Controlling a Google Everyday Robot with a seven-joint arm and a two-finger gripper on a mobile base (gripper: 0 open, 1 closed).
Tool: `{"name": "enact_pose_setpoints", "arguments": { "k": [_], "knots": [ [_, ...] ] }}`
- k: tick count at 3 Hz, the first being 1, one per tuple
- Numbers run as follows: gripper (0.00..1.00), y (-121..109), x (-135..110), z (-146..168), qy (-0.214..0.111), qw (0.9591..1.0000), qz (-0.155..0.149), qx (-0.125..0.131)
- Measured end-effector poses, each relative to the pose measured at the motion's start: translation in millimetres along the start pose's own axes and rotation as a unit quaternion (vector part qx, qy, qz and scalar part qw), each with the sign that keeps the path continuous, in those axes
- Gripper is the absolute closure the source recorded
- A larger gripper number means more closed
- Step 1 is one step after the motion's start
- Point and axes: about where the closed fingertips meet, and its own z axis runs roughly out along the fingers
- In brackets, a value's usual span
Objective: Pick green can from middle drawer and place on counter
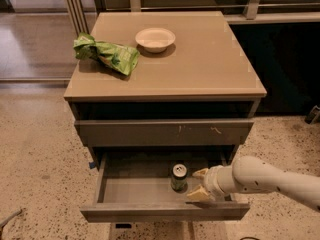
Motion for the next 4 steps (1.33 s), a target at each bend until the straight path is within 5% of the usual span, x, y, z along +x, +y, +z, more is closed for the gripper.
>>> {"name": "enact_pose_setpoints", "arguments": {
  "k": [2,4],
  "knots": [
    [0.43,-10.2,1.6,29.4,-0.035,0.9994,-0.001,-0.002],
    [0.32,-28.9,-8.8,61.3,-0.078,0.9968,-0.012,0.013]
  ]
}}
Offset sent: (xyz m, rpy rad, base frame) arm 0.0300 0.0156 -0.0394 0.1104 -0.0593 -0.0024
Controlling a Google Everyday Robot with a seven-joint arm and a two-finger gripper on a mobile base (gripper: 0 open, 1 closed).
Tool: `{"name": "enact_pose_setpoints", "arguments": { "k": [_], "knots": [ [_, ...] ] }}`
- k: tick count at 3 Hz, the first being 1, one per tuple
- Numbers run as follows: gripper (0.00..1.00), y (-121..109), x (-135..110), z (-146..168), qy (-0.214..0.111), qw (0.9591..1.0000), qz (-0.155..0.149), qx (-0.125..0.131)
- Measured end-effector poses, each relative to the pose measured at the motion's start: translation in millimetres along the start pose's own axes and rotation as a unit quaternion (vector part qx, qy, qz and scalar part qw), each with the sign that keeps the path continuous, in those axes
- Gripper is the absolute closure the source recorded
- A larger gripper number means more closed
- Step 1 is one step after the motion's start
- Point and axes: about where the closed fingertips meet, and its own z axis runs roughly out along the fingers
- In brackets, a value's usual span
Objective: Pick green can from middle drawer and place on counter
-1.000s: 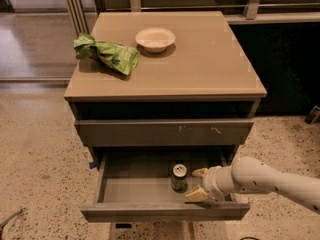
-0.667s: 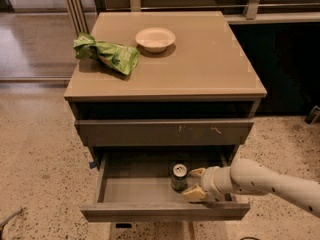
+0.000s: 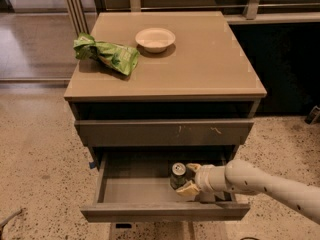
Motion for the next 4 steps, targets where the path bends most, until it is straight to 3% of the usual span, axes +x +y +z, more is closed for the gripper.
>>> {"name": "enact_pose_setpoints", "arguments": {
  "k": [1,2,3,4],
  "knots": [
    [0.19,-3.8,-3.9,9.2,-0.015,0.9999,-0.006,0.001],
    [0.19,-5.4,-9.7,22.1,-0.036,0.9993,-0.01,-0.004],
    [0.24,-5.0,-15.3,33.8,-0.053,0.9985,-0.011,-0.012],
    [0.43,-3.5,-18.9,41.5,-0.062,0.9978,-0.017,-0.018]
  ]
}}
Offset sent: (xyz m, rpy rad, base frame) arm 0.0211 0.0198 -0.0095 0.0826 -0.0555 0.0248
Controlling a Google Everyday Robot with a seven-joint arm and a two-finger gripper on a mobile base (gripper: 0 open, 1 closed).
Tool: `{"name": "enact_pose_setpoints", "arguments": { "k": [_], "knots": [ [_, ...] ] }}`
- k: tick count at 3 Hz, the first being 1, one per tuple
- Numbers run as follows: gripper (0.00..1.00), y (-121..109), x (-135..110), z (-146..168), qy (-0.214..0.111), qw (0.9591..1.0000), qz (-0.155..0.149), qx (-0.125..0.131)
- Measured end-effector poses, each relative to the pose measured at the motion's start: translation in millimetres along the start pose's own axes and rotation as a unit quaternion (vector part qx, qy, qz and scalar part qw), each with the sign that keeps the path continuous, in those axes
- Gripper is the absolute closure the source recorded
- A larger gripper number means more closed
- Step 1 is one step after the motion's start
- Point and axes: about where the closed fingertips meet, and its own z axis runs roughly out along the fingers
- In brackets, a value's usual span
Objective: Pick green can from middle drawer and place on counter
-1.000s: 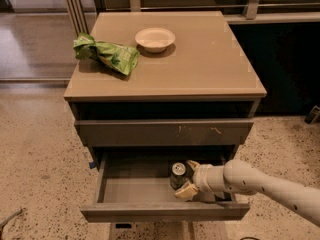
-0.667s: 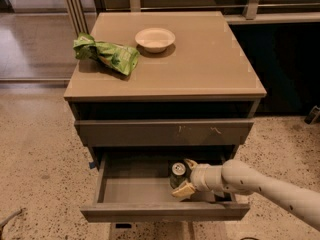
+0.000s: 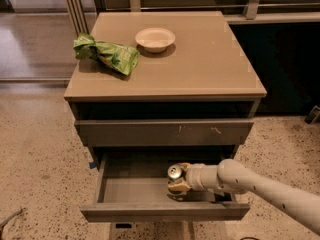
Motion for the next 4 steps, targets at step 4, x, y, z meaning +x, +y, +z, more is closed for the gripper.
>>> {"name": "enact_pose_setpoints", "arguments": {
  "k": [4],
  "knots": [
    [1.0,41.5,-67.8,-55.3,-0.03,0.9981,-0.004,-0.055]
  ]
}}
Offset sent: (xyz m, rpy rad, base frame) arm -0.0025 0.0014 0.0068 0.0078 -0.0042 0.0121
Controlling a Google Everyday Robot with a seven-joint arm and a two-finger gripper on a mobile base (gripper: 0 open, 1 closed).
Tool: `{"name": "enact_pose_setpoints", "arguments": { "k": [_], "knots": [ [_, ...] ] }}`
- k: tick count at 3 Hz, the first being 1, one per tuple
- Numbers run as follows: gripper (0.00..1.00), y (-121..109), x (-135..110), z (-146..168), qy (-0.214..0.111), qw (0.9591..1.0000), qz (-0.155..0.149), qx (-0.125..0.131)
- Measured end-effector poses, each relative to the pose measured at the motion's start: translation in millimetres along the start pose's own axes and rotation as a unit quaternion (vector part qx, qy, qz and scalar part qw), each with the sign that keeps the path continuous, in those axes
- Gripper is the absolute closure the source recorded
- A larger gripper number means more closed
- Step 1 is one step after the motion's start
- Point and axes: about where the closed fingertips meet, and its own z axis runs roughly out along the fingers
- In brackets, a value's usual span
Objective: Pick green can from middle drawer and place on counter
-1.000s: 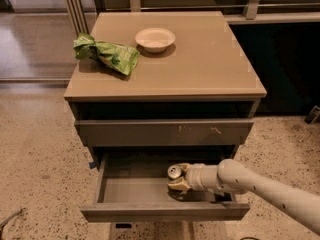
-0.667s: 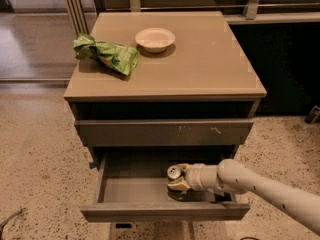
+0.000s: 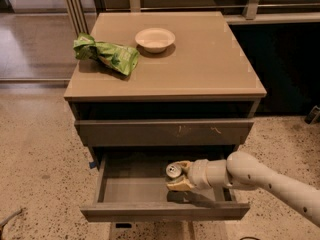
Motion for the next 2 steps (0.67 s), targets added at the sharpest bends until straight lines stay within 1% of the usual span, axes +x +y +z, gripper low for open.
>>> {"name": "enact_pose_setpoints", "arguments": {
  "k": [1,2],
  "knots": [
    [1.0,19.1,-65.9,-41.9,-0.012,0.9995,0.028,0.003],
    [1.0,25.1,-168.1,-95.9,-0.003,0.9995,0.024,0.018]
  ]
}}
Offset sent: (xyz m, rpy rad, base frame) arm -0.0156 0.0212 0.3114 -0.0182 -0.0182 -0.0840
